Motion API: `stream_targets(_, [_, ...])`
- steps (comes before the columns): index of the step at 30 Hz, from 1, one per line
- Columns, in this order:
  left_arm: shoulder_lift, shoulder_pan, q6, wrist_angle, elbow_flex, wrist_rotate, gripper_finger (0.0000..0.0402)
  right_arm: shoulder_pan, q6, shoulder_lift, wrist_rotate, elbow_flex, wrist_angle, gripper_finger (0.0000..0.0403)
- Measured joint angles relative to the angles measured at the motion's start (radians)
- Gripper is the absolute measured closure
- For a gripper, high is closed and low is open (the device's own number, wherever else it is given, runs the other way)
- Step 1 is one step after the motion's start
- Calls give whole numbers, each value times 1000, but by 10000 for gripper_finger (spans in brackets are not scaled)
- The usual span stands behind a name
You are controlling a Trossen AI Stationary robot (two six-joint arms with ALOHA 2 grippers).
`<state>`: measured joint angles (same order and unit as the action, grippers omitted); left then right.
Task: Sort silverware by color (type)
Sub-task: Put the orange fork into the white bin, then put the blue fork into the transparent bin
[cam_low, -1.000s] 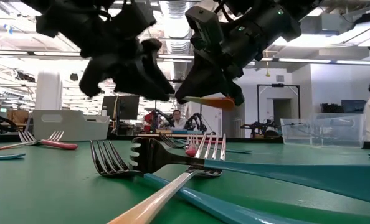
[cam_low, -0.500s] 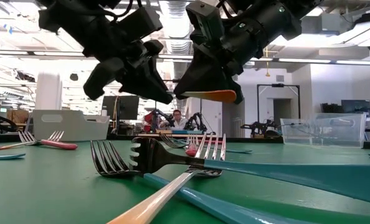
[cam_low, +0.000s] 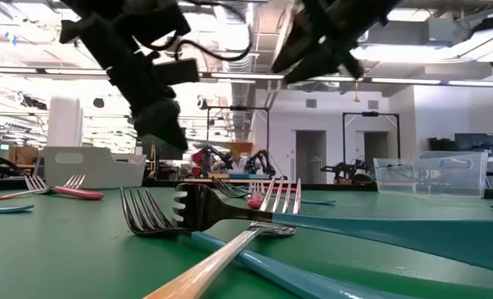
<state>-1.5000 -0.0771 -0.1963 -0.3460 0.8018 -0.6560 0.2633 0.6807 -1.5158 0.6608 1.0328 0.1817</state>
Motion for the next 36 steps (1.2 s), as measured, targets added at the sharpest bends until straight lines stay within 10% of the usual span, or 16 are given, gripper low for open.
stream_targets(8, [370, 214, -229, -170, -148, -189, 401, 76, 91, 26, 118, -3, 129, 213])
stream_targets(15, [588, 531, -178, -146, -254, -113, 401, 81, 143, 22, 138, -53, 98, 213])
stream_targets(31, [565, 845, -98, 15, -317, 63, 281, 86, 124, 22, 153, -52, 82, 211])
stream_targets(36, [590, 826, -75, 22, -317, 271, 263, 90, 124, 22, 148, -52, 90, 211])
